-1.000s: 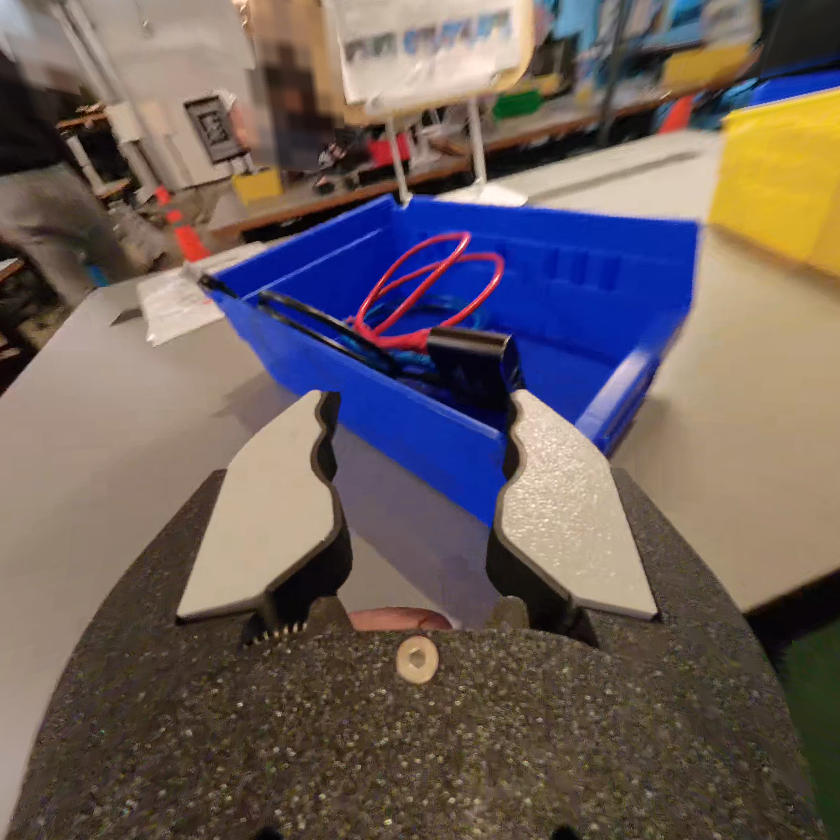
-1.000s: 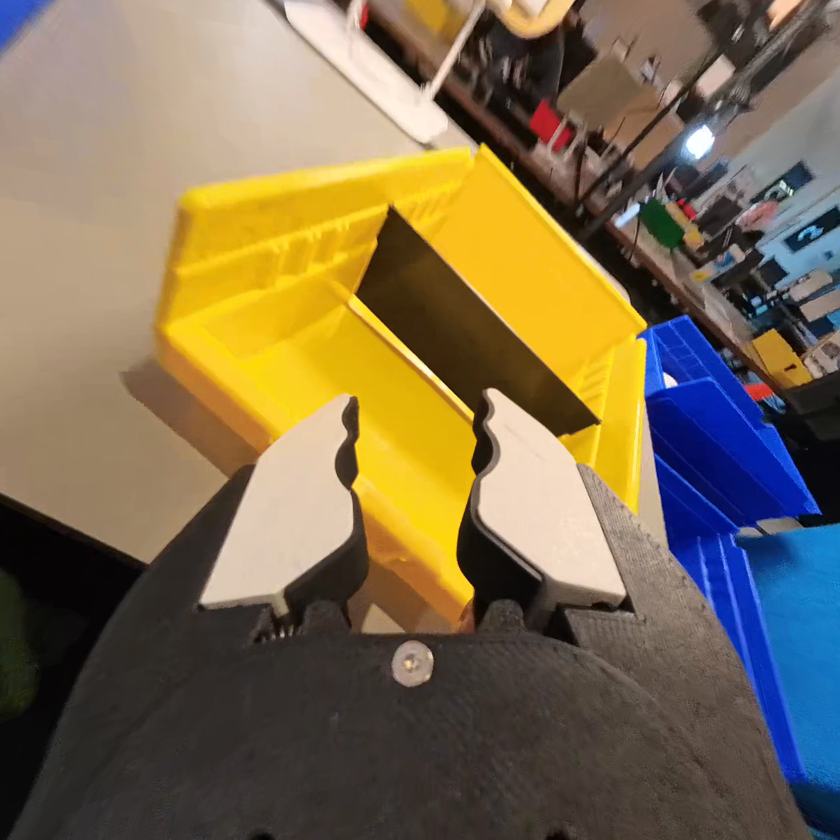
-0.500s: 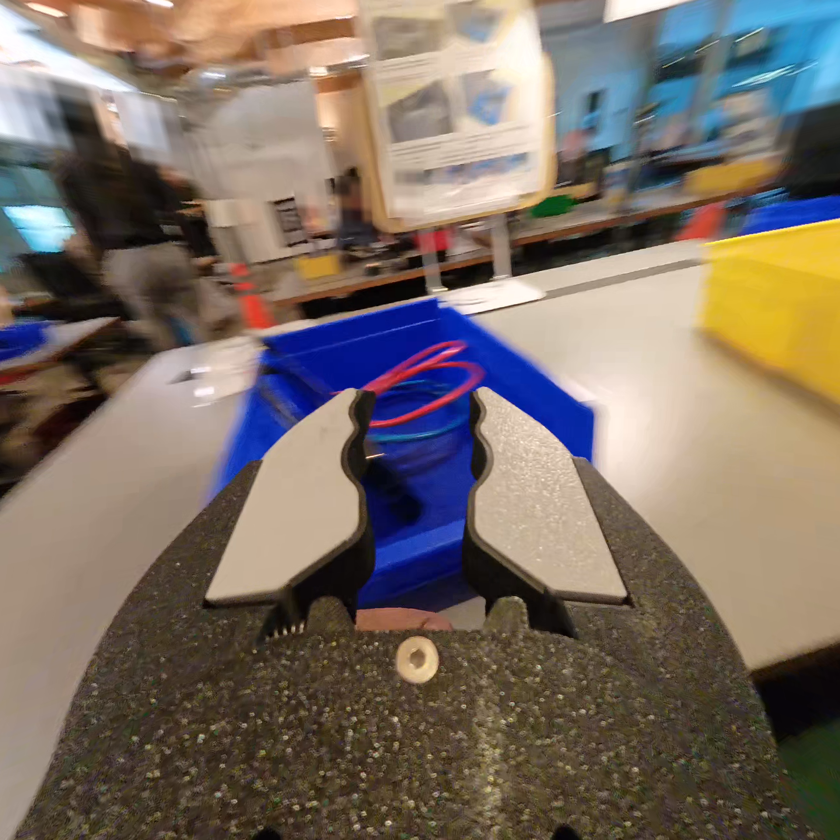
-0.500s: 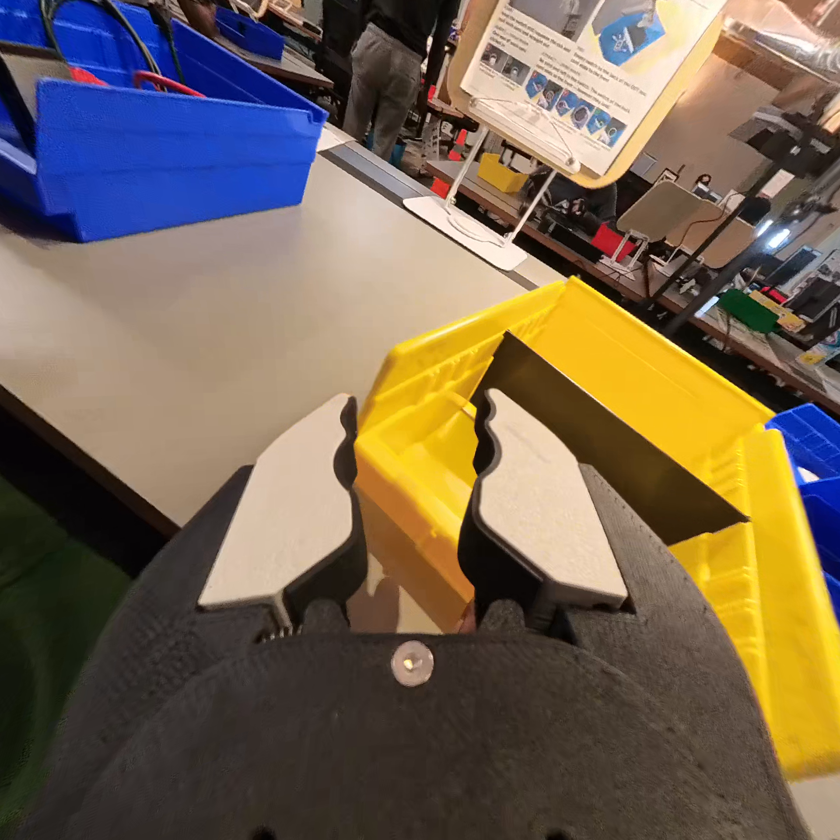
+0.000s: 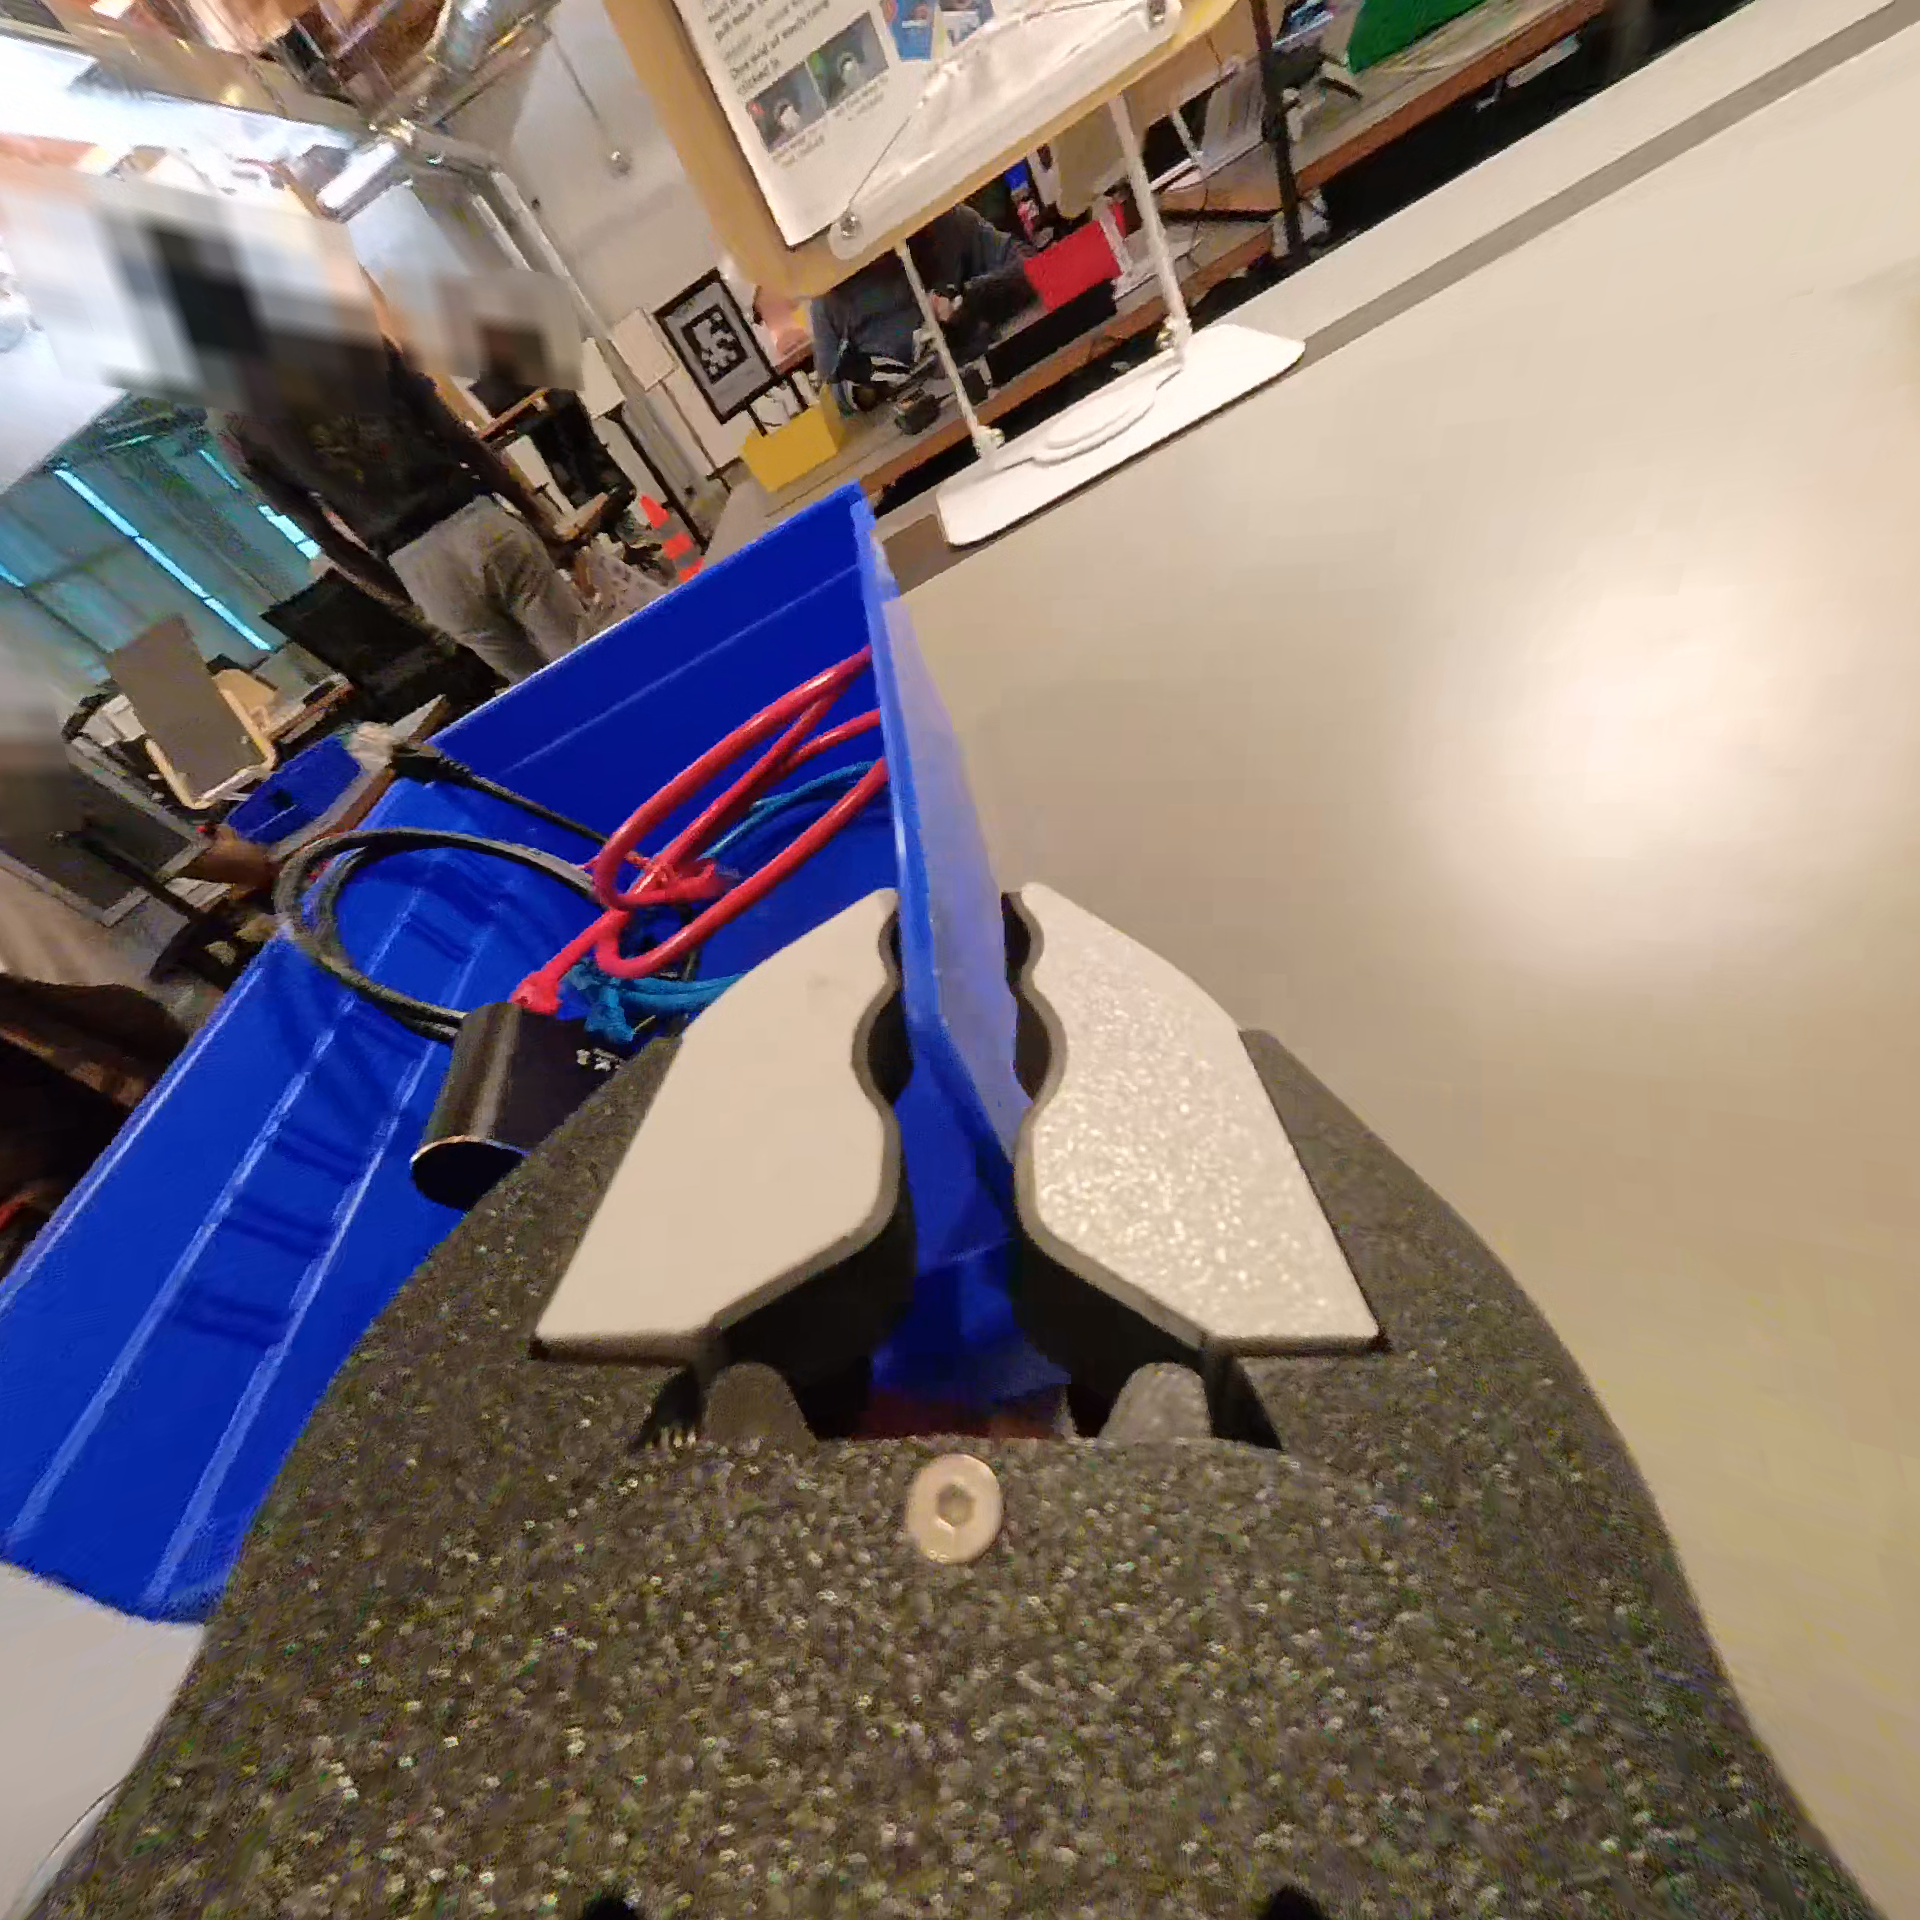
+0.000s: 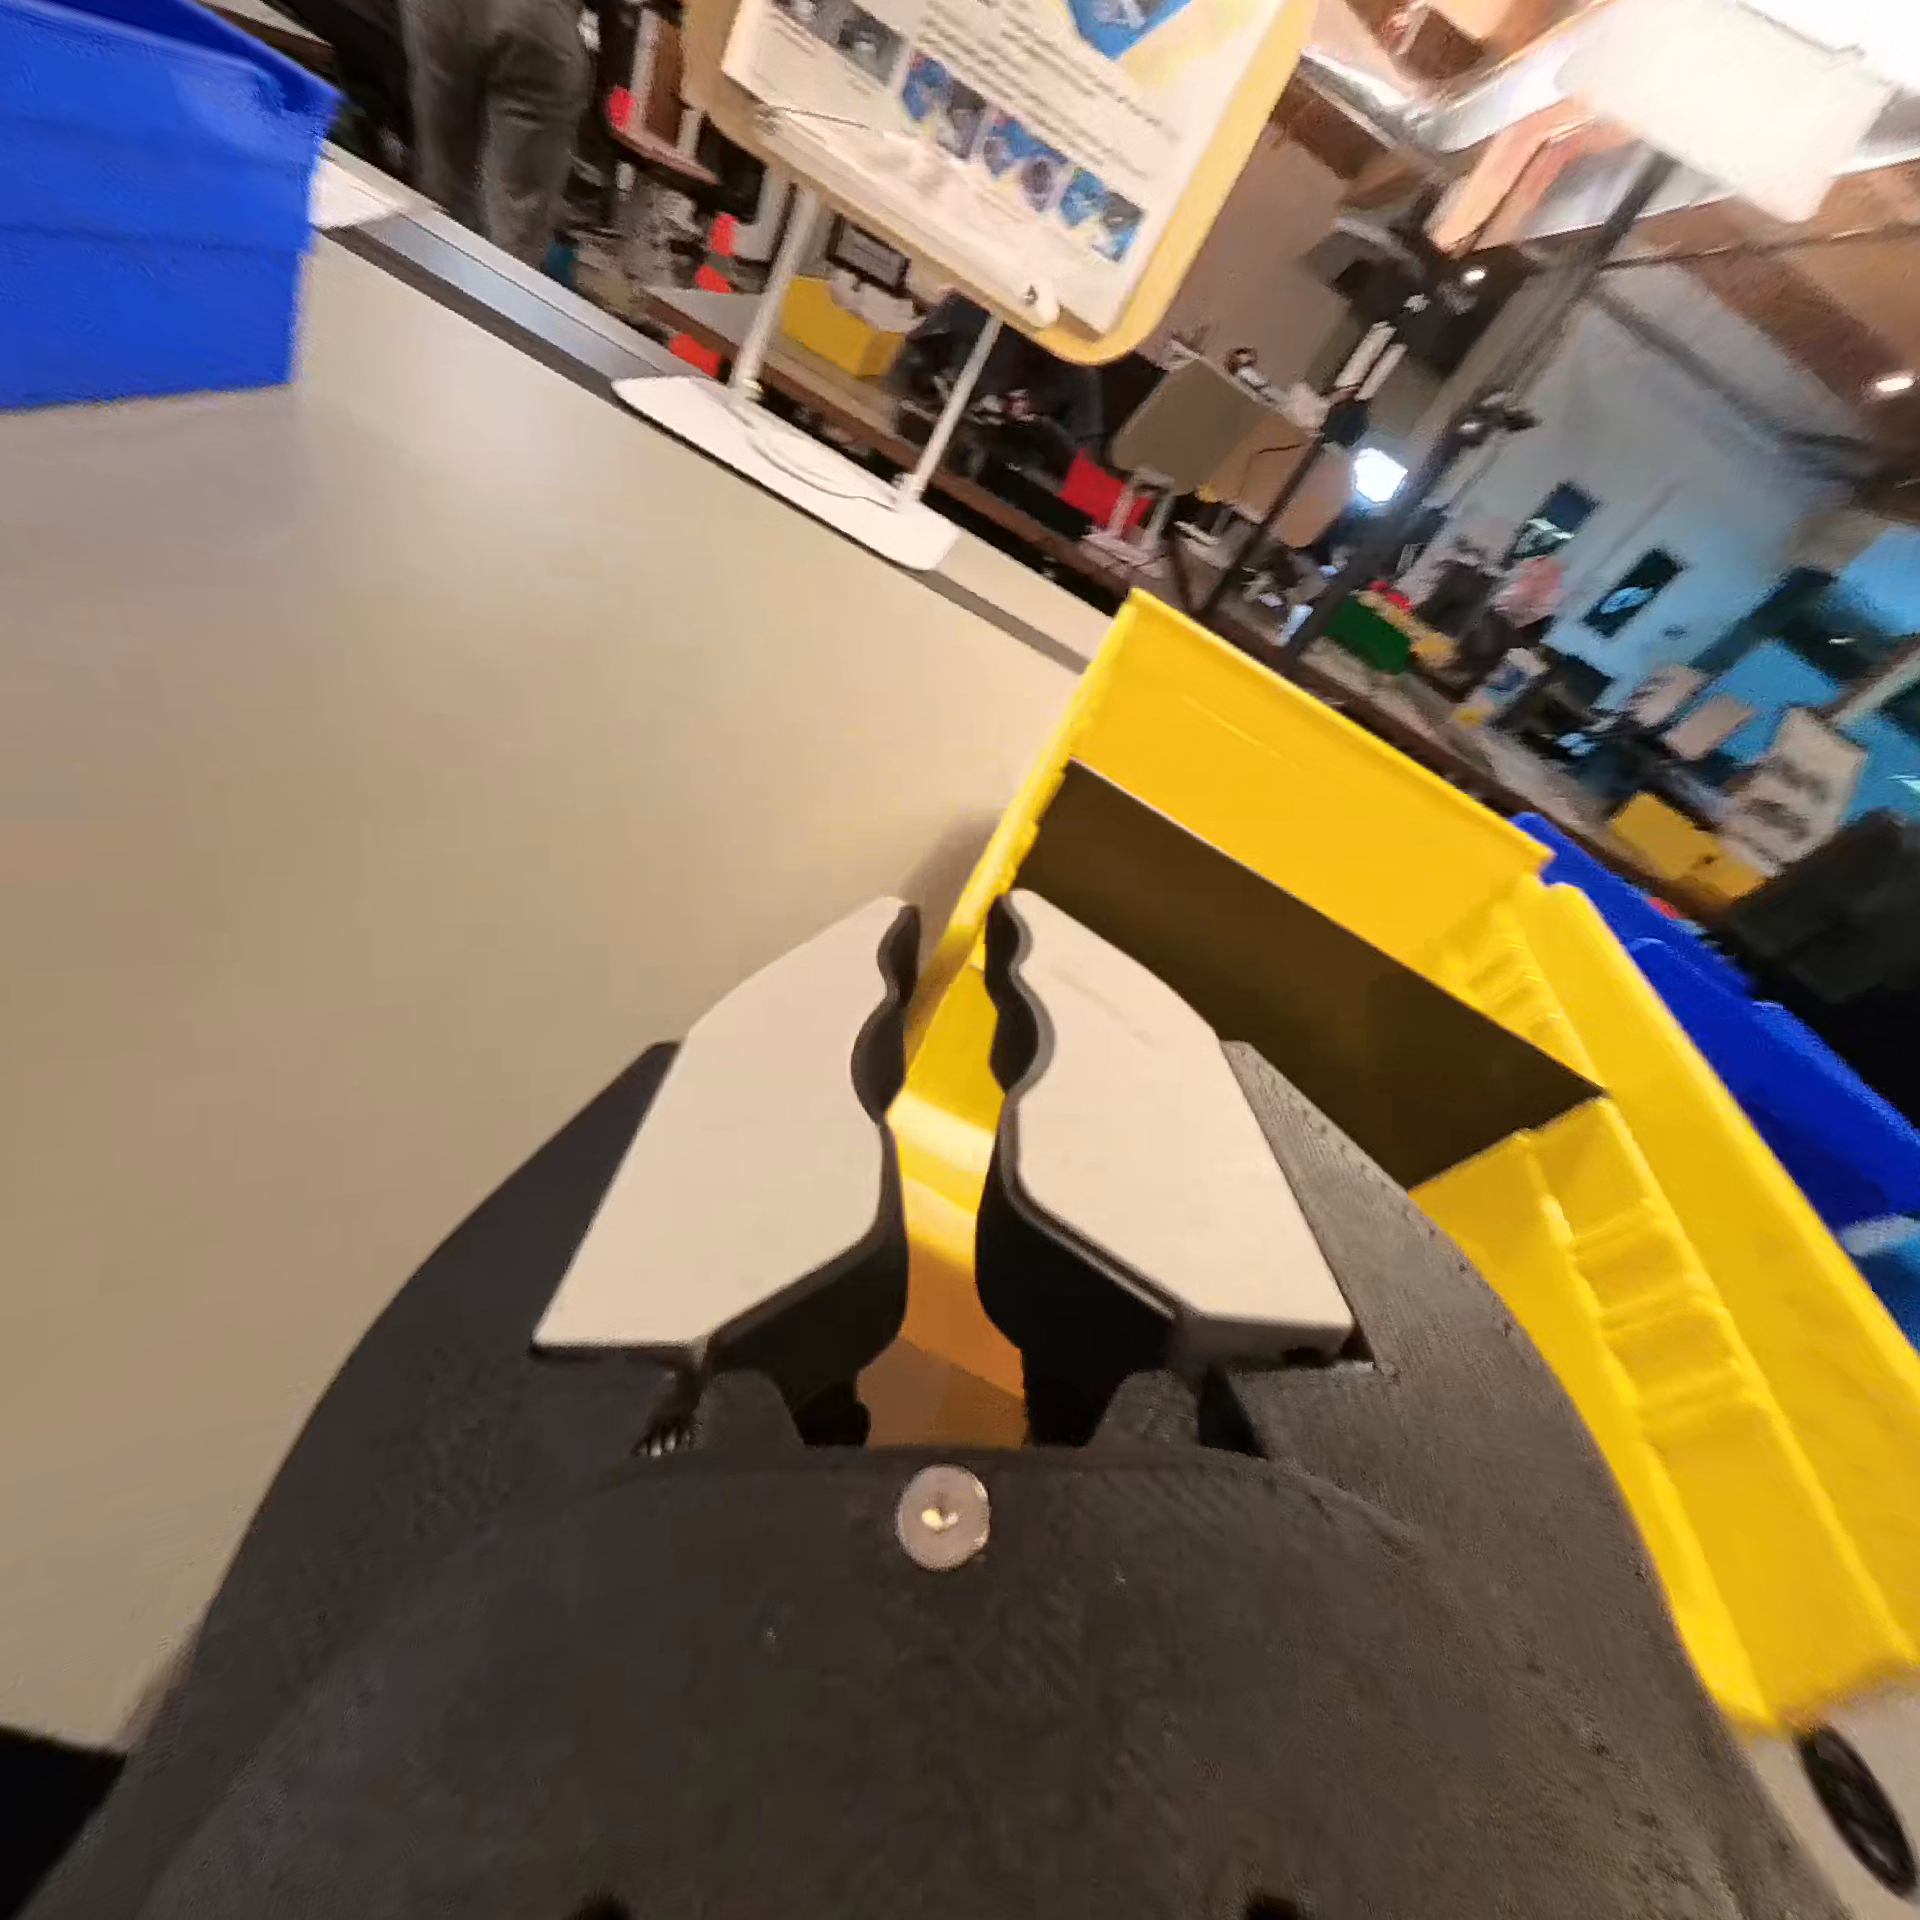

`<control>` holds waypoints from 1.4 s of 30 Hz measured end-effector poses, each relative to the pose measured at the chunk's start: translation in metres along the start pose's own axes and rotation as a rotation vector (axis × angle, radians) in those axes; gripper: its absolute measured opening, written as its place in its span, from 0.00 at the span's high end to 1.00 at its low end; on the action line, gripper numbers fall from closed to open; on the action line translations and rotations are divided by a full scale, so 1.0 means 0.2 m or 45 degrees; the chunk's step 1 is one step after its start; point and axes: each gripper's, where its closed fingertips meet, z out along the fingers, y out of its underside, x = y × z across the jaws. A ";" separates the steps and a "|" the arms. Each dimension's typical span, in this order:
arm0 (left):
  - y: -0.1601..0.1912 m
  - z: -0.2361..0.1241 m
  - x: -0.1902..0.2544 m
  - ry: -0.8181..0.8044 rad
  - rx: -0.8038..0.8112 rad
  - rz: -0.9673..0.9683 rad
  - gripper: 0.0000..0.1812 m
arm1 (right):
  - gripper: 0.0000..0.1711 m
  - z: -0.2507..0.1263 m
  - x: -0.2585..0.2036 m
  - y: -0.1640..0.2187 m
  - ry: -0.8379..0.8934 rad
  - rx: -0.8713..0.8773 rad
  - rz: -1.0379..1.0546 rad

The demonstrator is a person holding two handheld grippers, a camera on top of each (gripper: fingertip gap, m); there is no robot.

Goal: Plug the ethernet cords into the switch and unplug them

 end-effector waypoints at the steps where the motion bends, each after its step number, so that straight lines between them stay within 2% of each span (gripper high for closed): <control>1: 0.02 0.00 -0.05 -0.057 -0.005 0.009 0.95 | 0.94 0.00 0.05 0.02 0.040 -0.009 -0.005; 9: 0.14 -0.03 -0.28 -0.079 -0.021 -0.017 0.96 | 0.95 0.02 0.43 0.22 0.183 -0.101 0.091; 18: 0.28 -0.05 -0.55 -0.109 -0.059 -0.065 0.96 | 0.96 0.11 0.71 0.35 0.293 -0.175 0.116; 25: 0.35 0.01 -0.70 -0.104 -0.059 -0.066 0.96 | 0.97 0.20 0.81 0.39 0.345 -0.209 0.104; 34: 0.43 0.03 -0.87 -0.164 -0.087 -0.075 0.96 | 0.98 0.15 0.81 0.40 0.197 -0.155 0.235; 42: 0.44 0.08 -0.90 -0.158 -0.120 -0.141 0.97 | 0.98 0.20 0.87 0.43 0.165 -0.143 0.262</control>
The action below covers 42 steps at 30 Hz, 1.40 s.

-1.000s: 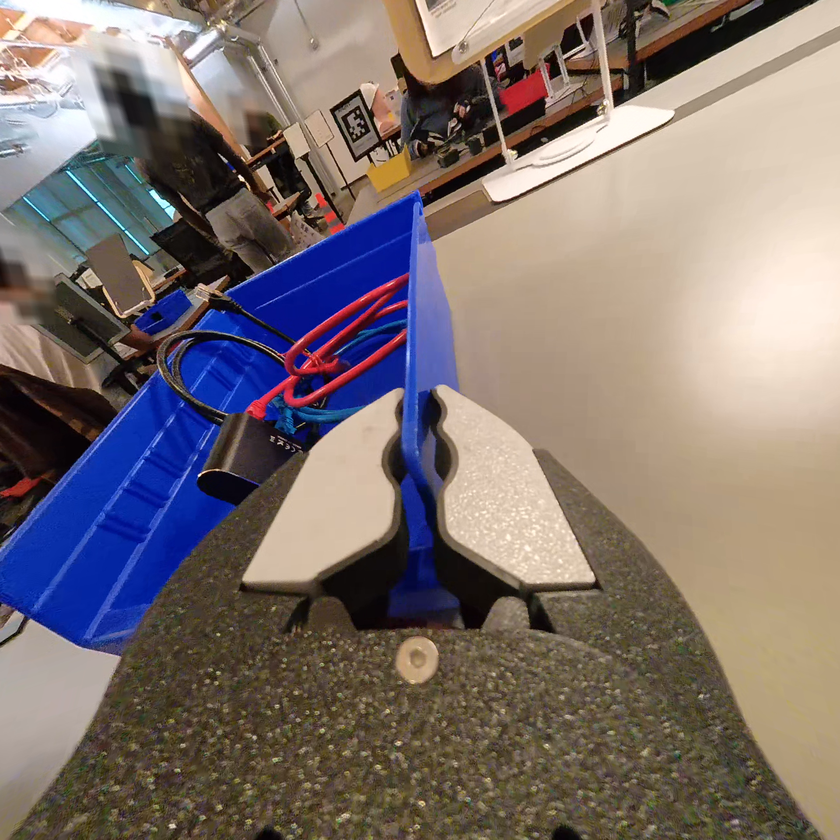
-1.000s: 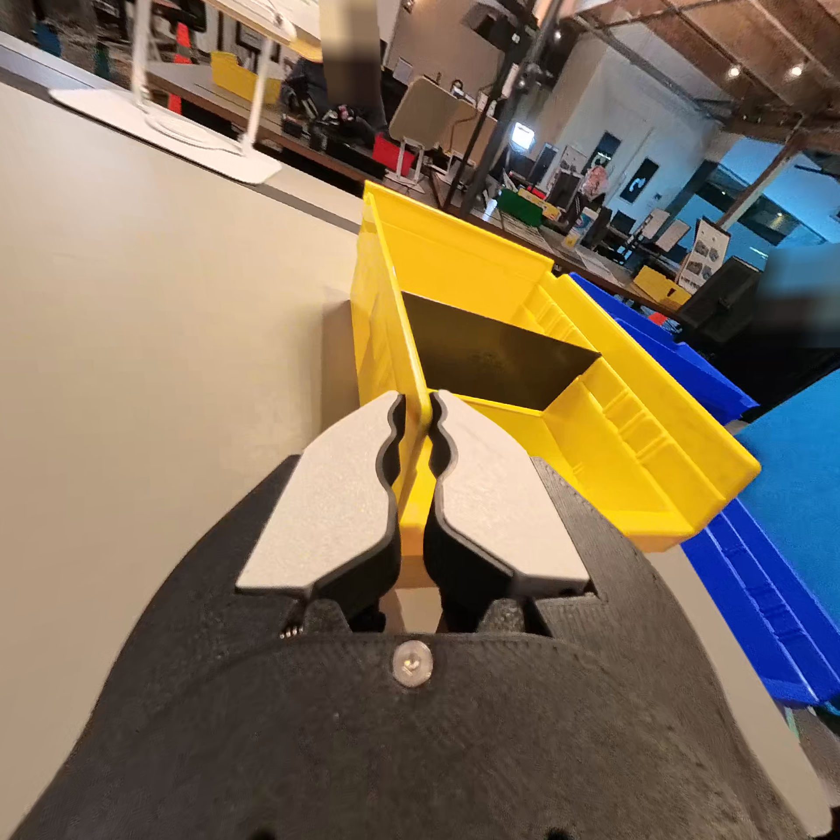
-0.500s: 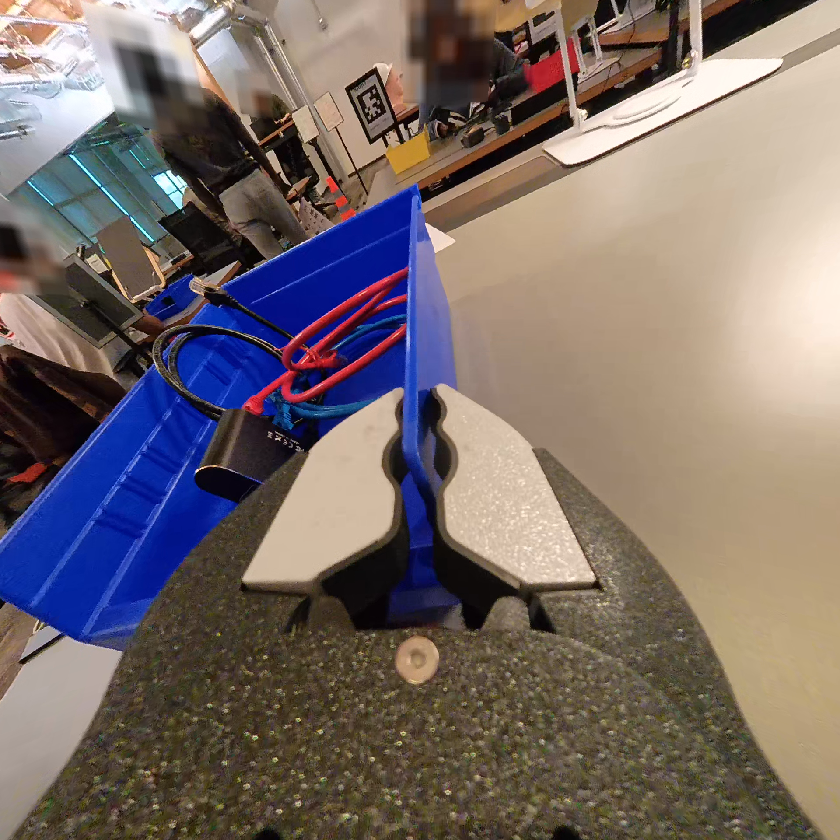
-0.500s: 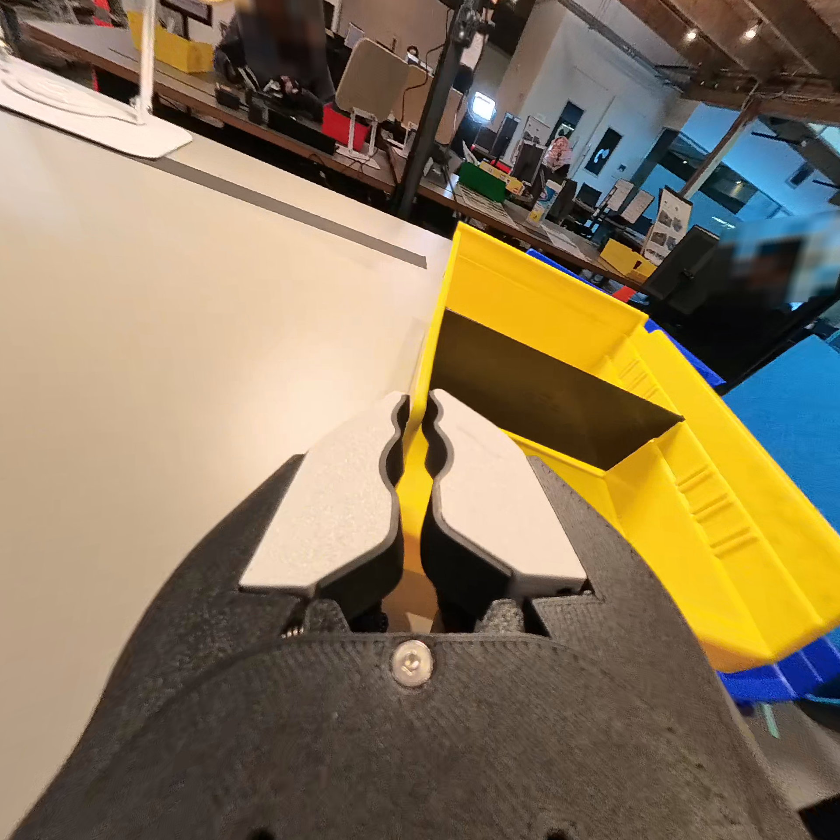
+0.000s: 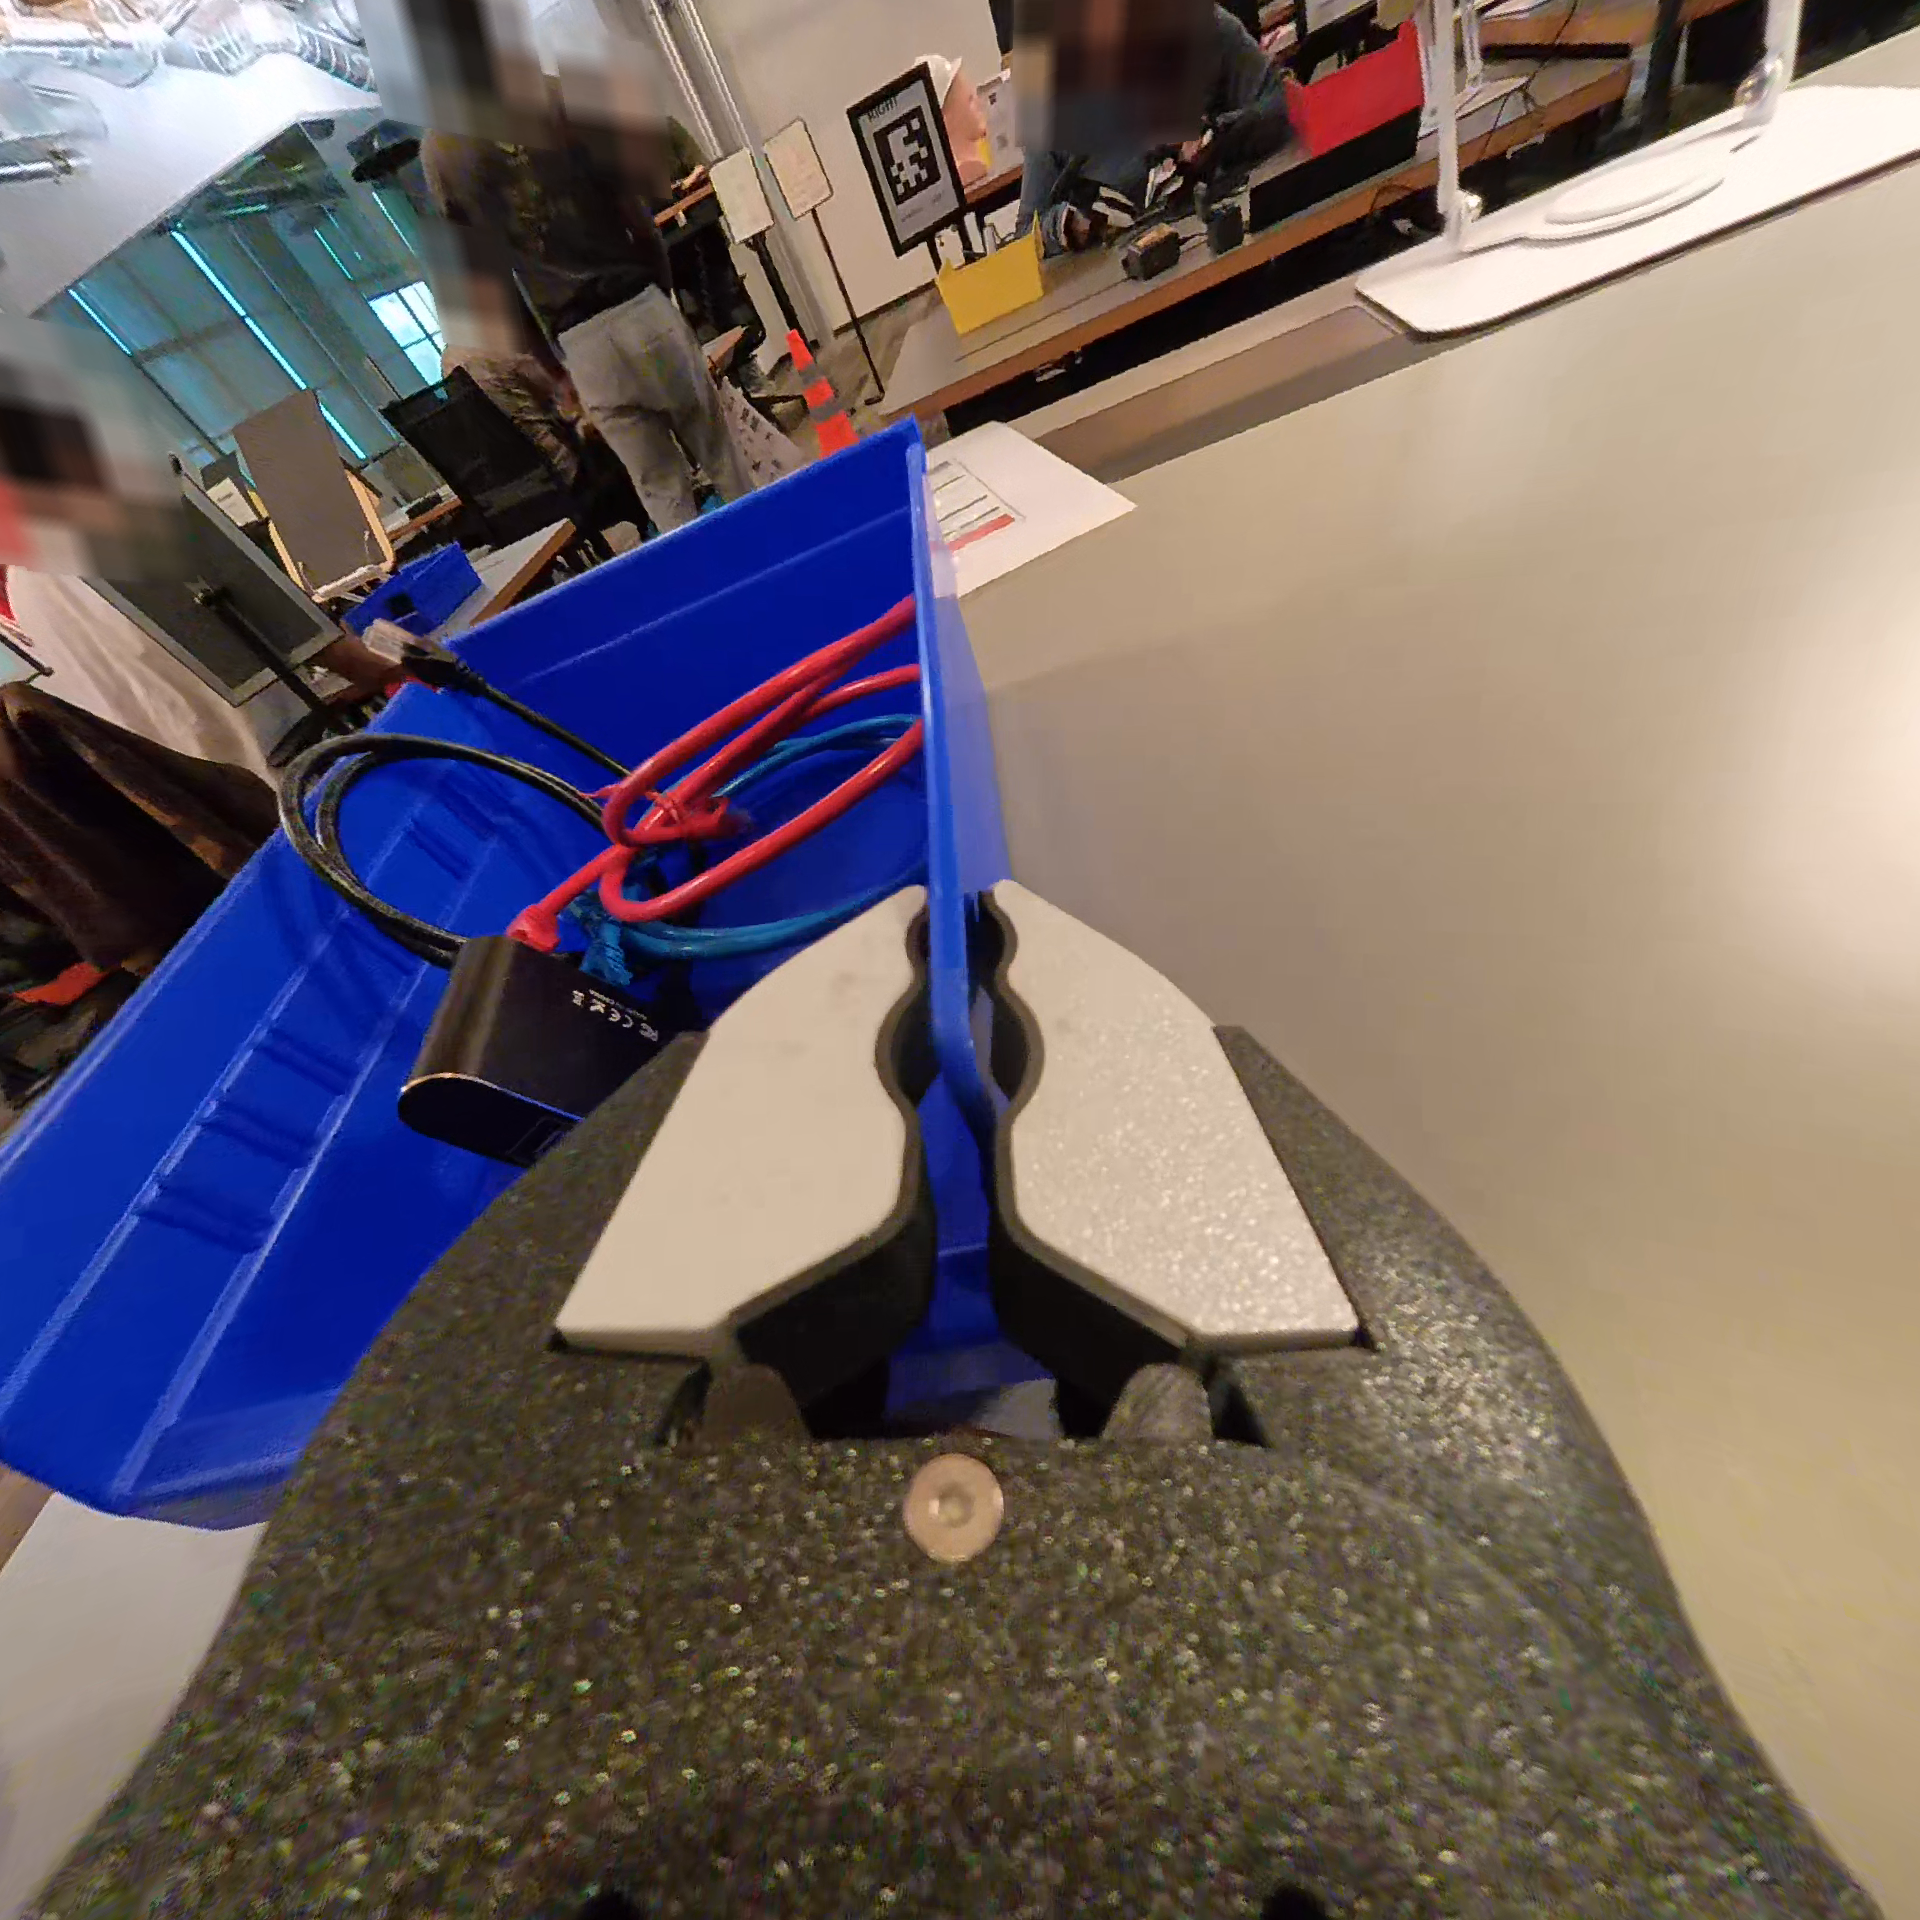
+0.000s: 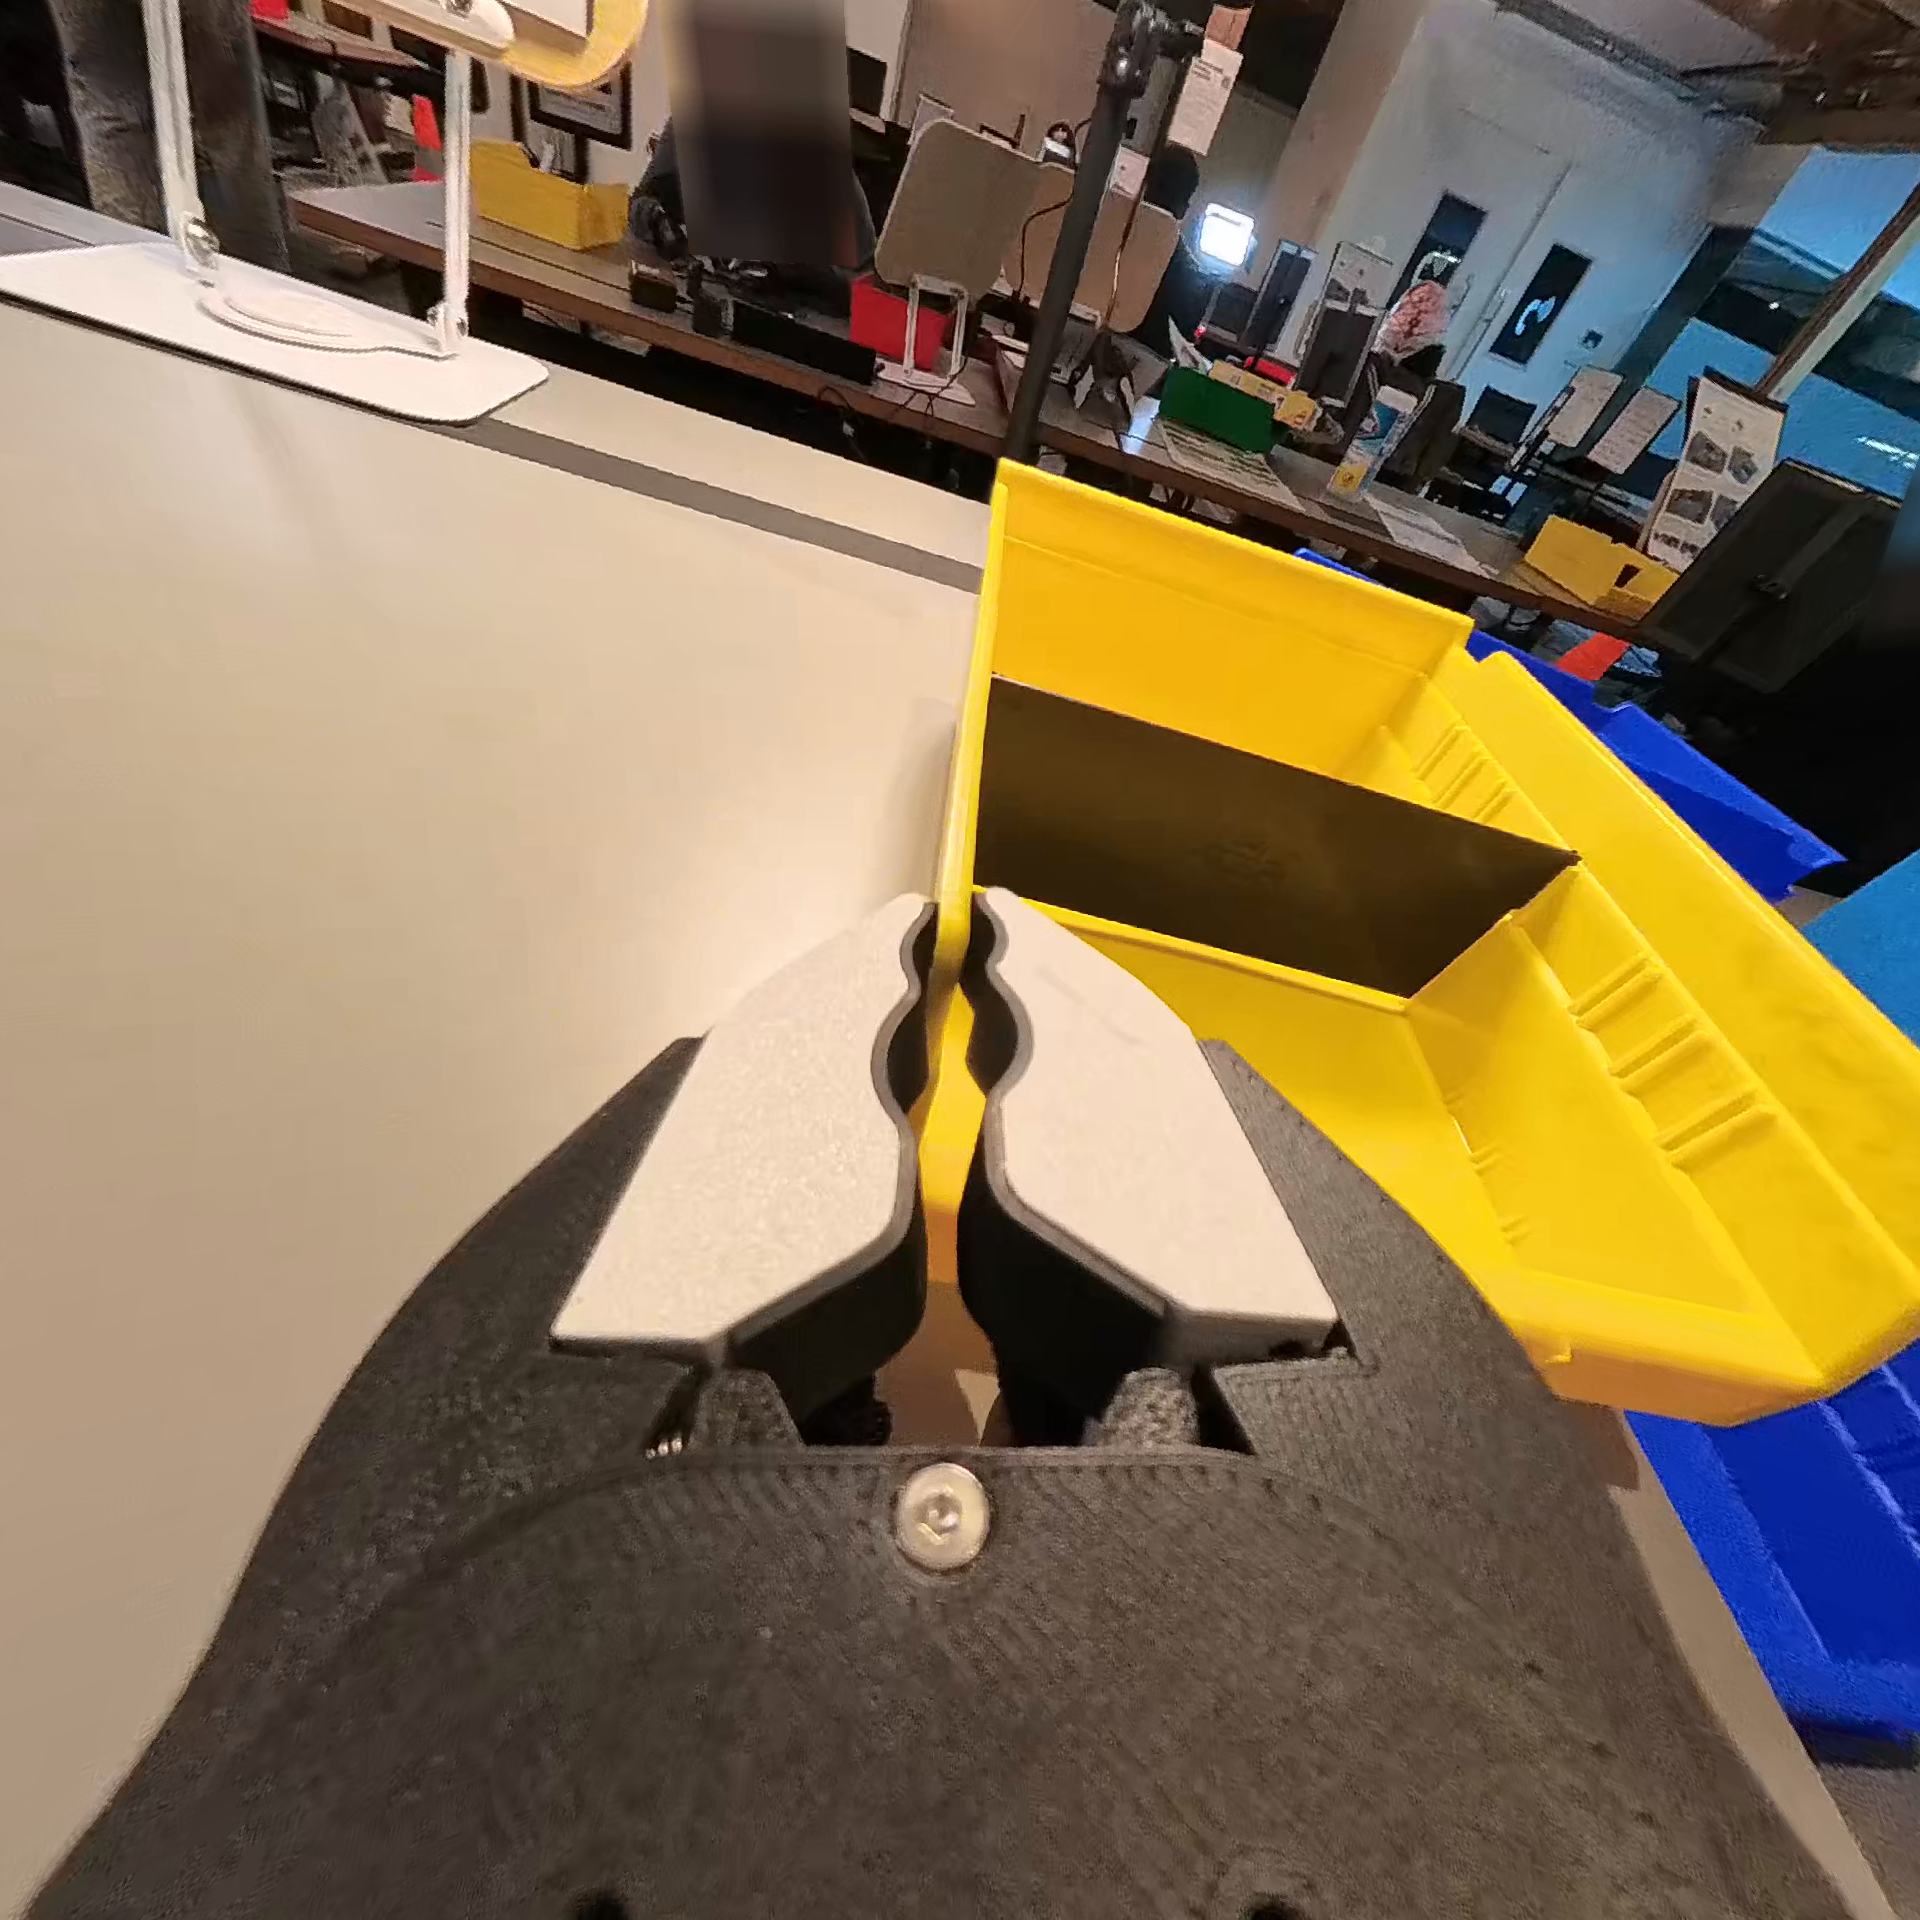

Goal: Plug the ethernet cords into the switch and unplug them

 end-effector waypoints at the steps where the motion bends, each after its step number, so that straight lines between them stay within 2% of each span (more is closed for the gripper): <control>1: 0.00 0.01 0.00 0.009 -0.006 -0.010 0.97 | 0.98 0.00 0.01 0.00 -0.005 -0.001 0.012; 10: 0.03 0.14 -0.13 0.094 -0.054 -0.071 0.97 | 0.98 0.01 0.02 0.01 -0.020 0.001 0.019; 16: 0.07 0.15 -0.24 0.185 -0.025 -0.064 0.97 | 0.98 0.02 0.04 0.01 -0.036 0.001 0.029; 21: 0.11 0.15 -0.34 0.176 -0.035 -0.073 0.96 | 0.98 0.02 0.06 0.02 -0.042 -0.013 0.059; 40: 0.12 0.32 -0.45 0.179 -0.015 -0.051 0.97 | 0.98 0.02 0.09 0.03 -0.071 -0.002 0.058; 42: 0.12 0.29 -0.44 0.207 -0.022 -0.060 0.92 | 0.98 0.01 0.09 0.04 -0.073 -0.019 0.064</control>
